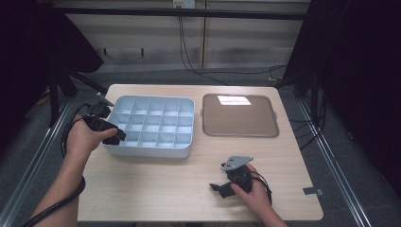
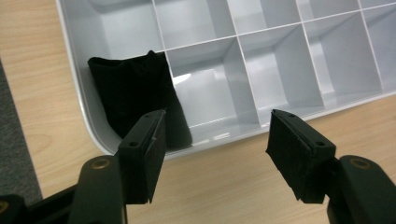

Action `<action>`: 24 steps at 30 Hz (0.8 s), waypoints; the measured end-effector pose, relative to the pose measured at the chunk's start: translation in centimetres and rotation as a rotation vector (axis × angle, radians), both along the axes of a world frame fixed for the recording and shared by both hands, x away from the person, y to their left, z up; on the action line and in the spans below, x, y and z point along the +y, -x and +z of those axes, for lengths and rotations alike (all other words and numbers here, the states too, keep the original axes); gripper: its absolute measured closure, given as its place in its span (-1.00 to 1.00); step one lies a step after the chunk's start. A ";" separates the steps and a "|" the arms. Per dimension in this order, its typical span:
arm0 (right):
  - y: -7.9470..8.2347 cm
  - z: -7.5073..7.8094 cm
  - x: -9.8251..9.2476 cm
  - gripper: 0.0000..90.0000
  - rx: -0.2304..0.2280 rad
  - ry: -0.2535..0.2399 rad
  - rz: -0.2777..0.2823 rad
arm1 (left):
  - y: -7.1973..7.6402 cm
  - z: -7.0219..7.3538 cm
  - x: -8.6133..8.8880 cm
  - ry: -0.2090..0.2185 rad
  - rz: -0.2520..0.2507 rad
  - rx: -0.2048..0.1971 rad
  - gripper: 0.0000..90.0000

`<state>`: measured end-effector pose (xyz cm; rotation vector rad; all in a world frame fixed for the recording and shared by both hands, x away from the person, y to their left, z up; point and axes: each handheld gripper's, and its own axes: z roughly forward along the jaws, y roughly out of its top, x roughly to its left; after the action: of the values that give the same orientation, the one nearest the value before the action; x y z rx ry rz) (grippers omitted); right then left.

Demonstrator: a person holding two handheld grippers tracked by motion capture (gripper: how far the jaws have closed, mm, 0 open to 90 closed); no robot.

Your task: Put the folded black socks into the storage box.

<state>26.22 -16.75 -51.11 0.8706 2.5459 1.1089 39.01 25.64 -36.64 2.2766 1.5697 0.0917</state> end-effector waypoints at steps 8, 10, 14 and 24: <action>0.0 0.0 0.0 -0.73 0.000 0.000 0.000 | 0.5 -0.2 -0.3 0.024 -0.022 -0.011 -0.19; 0.0 0.0 0.0 -0.73 0.000 0.000 0.000 | 0.7 -0.3 -0.3 0.034 -0.031 -0.013 -0.20; 0.0 0.0 0.0 -0.73 0.000 0.000 0.000 | 1.0 -0.6 -0.4 0.045 -0.048 -0.011 -0.21; 0.0 0.0 0.0 -0.73 0.010 -0.002 0.000 | 1.7 -1.5 -1.0 0.062 -0.077 -0.016 -0.29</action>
<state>26.17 -16.73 -51.10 0.8788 2.5535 1.1096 37.30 24.61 -38.09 2.2795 1.4554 0.0401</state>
